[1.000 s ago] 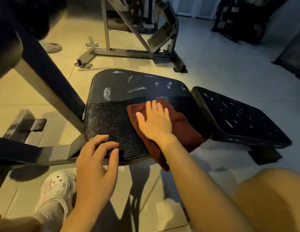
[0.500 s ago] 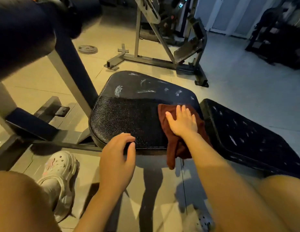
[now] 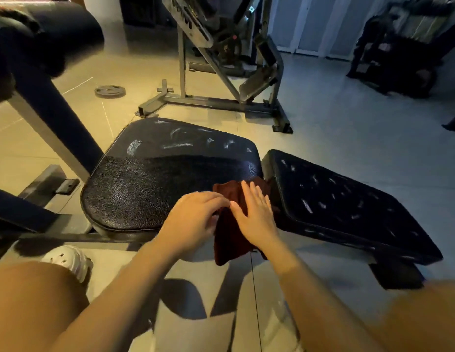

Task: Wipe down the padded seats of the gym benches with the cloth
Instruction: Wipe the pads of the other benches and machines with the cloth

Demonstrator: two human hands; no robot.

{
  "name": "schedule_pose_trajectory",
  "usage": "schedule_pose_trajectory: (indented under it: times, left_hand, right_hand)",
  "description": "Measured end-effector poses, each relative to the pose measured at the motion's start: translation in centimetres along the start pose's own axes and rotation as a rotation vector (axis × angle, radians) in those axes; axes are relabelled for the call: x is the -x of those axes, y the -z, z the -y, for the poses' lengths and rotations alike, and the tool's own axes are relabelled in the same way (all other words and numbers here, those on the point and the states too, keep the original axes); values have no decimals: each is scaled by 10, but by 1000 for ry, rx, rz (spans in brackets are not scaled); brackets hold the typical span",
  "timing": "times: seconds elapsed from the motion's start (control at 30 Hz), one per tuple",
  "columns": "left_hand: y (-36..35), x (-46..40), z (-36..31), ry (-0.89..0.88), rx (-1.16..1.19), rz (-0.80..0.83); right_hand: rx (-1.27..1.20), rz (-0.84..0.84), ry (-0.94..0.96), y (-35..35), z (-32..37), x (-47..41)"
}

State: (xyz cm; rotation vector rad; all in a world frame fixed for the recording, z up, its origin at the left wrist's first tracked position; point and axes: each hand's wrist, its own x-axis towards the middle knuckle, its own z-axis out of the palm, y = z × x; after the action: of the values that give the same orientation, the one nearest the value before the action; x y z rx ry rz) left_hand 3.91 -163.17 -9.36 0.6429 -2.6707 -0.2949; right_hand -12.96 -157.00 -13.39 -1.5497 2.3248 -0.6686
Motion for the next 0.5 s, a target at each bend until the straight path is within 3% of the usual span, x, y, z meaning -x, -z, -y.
schedule_pose_trajectory:
  times: [0.07,0.13,0.17,0.33,0.5]
  left_hand:
    - [-2,-8,8,9,-37,200]
    - [-10,-7,17,-29,-72,237]
    - [-13,-5,19,-50,-103,224]
    - [-20,-13,9,-137,-244,73]
    - [-21,-12,-15,-157,-249,-1]
  right_hand:
    - [-143,-228,40,-5,-5,20]
    - [-137,-453,70,-19,-6,43]
    - [-127,-472,85,-26,-4,54]
    - [24,-208,66,-54,2,72]
    - [-130,-215,-42,-35,3,75]
